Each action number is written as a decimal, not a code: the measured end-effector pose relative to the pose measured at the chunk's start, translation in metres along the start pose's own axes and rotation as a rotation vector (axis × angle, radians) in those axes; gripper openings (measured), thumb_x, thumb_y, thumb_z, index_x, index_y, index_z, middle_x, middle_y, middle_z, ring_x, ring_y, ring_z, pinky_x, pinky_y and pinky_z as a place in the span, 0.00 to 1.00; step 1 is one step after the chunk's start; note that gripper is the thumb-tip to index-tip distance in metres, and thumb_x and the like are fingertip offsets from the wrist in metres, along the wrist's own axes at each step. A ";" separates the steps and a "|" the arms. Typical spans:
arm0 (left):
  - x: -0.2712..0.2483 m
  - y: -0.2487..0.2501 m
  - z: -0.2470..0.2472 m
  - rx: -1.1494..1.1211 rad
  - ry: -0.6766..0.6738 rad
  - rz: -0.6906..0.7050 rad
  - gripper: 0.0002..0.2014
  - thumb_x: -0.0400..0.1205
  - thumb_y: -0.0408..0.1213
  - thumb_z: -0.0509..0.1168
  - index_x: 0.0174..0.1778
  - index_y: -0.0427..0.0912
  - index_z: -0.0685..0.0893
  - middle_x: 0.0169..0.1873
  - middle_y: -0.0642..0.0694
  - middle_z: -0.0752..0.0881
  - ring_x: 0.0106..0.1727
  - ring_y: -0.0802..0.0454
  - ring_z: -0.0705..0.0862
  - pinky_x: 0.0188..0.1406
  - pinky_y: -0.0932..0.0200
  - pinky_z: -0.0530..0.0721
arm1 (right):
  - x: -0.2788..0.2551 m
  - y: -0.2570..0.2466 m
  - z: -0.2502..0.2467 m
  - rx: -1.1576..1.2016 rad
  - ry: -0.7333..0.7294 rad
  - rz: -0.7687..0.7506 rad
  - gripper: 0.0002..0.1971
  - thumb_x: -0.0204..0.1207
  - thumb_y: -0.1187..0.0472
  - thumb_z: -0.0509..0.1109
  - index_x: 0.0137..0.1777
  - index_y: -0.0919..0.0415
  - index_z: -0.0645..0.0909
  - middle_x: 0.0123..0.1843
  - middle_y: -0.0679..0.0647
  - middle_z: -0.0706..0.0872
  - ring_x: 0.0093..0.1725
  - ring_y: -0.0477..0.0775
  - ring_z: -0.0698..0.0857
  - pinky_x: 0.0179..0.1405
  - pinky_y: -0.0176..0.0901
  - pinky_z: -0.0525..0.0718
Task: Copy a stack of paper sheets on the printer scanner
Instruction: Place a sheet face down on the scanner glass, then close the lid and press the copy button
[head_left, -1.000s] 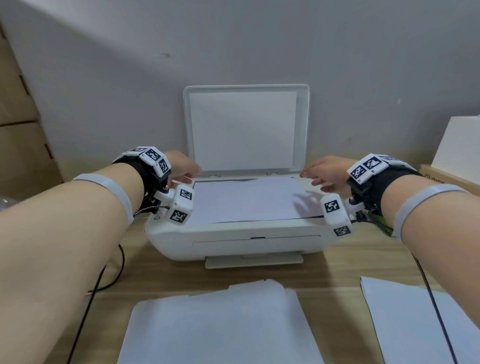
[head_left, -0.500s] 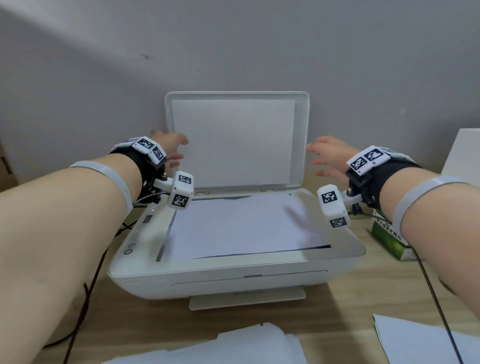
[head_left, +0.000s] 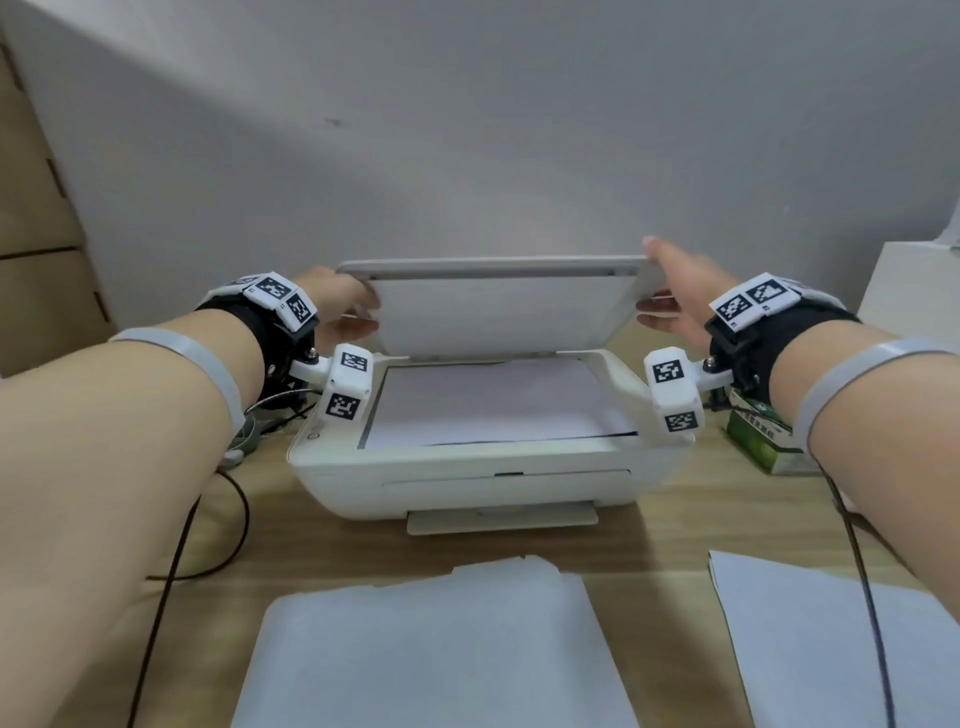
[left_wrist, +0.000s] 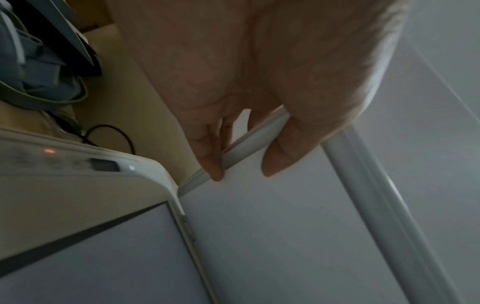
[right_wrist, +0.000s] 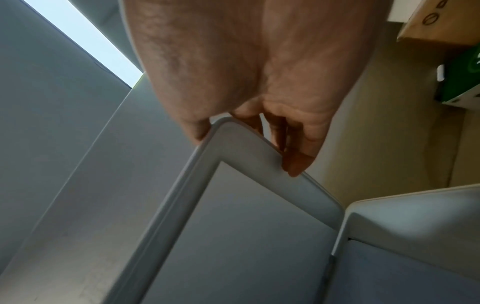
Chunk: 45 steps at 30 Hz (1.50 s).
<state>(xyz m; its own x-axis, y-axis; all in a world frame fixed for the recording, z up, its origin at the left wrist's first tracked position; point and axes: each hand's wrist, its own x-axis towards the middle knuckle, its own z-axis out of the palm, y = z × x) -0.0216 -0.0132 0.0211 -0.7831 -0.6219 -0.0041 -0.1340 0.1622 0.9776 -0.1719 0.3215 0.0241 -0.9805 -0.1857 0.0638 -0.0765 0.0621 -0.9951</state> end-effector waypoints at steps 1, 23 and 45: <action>-0.007 -0.006 -0.004 0.092 -0.006 0.016 0.18 0.73 0.26 0.72 0.58 0.33 0.82 0.56 0.34 0.84 0.56 0.37 0.88 0.61 0.45 0.86 | -0.006 0.006 -0.002 -0.010 -0.008 0.013 0.17 0.80 0.48 0.68 0.59 0.61 0.77 0.59 0.62 0.82 0.51 0.58 0.85 0.50 0.49 0.88; -0.052 -0.086 -0.029 0.667 0.075 0.081 0.20 0.85 0.24 0.55 0.66 0.44 0.85 0.69 0.40 0.82 0.47 0.42 0.84 0.40 0.60 0.85 | -0.056 0.062 0.015 -1.007 -0.121 -0.057 0.14 0.81 0.59 0.66 0.61 0.62 0.87 0.62 0.57 0.88 0.61 0.61 0.85 0.59 0.48 0.82; -0.035 -0.122 -0.031 0.479 0.097 0.073 0.17 0.89 0.32 0.54 0.68 0.43 0.84 0.64 0.39 0.85 0.49 0.43 0.81 0.40 0.63 0.79 | -0.074 0.059 0.165 -1.468 -0.580 -0.274 0.32 0.78 0.31 0.53 0.80 0.41 0.63 0.82 0.54 0.66 0.79 0.64 0.68 0.75 0.65 0.66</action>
<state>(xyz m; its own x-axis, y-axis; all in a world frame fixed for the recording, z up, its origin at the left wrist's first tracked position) 0.0405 -0.0350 -0.0912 -0.7439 -0.6603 0.1025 -0.3628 0.5279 0.7679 -0.0739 0.1775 -0.0521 -0.7368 -0.6578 -0.1563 -0.6652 0.7467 -0.0072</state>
